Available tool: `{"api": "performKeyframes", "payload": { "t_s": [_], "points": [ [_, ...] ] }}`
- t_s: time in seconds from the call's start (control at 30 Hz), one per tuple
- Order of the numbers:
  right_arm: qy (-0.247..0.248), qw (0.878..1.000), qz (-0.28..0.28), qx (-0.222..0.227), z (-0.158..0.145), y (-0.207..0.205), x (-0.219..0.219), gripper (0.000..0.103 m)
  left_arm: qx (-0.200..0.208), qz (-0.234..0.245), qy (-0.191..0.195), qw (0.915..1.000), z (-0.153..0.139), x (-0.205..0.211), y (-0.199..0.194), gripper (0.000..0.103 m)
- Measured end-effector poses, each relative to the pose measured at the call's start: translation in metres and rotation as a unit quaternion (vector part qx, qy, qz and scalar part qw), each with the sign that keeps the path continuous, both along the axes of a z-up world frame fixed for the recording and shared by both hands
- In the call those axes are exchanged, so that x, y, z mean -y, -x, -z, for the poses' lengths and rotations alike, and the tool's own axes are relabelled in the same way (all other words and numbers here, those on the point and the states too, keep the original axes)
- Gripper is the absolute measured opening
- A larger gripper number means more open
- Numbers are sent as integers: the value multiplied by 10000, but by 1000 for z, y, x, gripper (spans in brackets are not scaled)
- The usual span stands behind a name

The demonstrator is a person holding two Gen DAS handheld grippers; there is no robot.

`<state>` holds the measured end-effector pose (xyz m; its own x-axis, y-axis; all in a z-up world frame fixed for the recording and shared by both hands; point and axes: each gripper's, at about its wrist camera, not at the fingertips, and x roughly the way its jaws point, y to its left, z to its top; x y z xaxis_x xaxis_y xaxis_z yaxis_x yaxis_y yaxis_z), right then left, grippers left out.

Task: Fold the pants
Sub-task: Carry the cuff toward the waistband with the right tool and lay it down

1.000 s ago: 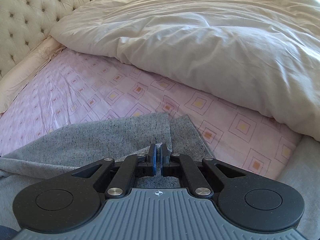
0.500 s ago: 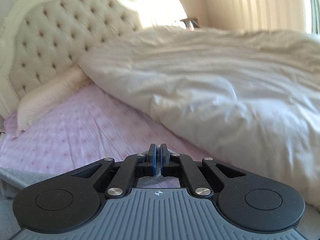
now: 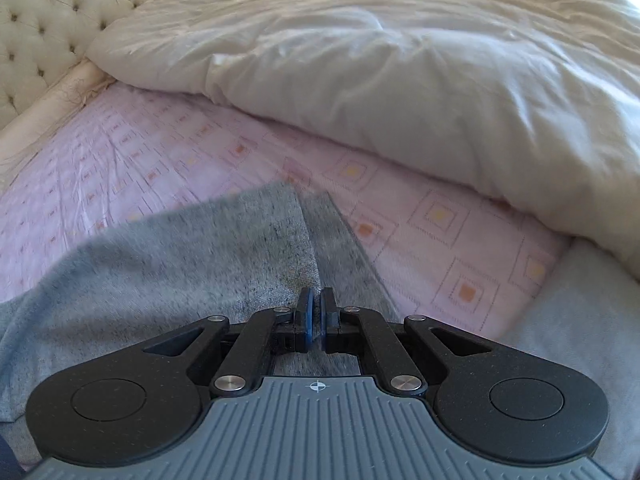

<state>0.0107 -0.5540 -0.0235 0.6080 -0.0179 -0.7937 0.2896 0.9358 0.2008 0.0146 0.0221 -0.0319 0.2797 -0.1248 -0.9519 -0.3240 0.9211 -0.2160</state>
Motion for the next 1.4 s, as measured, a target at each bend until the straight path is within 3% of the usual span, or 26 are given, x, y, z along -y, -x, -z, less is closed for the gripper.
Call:
{"api": "performKeyframes", "payload": {
  "t_s": [0.13,0.23,0.33,0.43,0.53,0.67,0.73,0.83,0.97,1.07,1.17,1.4],
  "points": [
    [-223,9987,68,454,-30,9,10,4,345,92,17,9994,-28,-6,-6,6],
    [84,9993,228,293,-29,16,13,4,571,235,-5,9981,-44,-9,-8,7],
    [-13,9994,322,-80,-5,17,22,4,93,251,202,9994,-25,-12,-18,8],
    [-30,9993,339,-164,4,21,21,4,-278,318,111,9990,-4,-7,-22,9],
    [34,9994,332,-83,-2,25,20,4,-247,315,48,9992,-3,-2,-25,9],
    [187,9992,331,130,-17,37,18,4,199,538,162,9982,-24,0,-14,9],
    [287,9991,308,-9,-11,40,14,4,302,668,171,9972,-27,0,-11,9],
    [430,9979,159,-451,12,34,10,4,-181,483,237,9984,-12,-7,-6,12],
    [609,9977,222,223,-3,37,7,6,-453,352,304,9979,-6,-12,-16,13],
    [465,9967,173,649,-13,26,11,22,-445,432,211,9978,-6,-7,-22,13],
    [303,9971,77,692,-7,1,14,23,-437,453,145,9979,1,11,-32,13],
    [-10,9987,-67,507,21,-43,23,24,-388,369,233,9983,2,9,-19,14]
  ]
}}
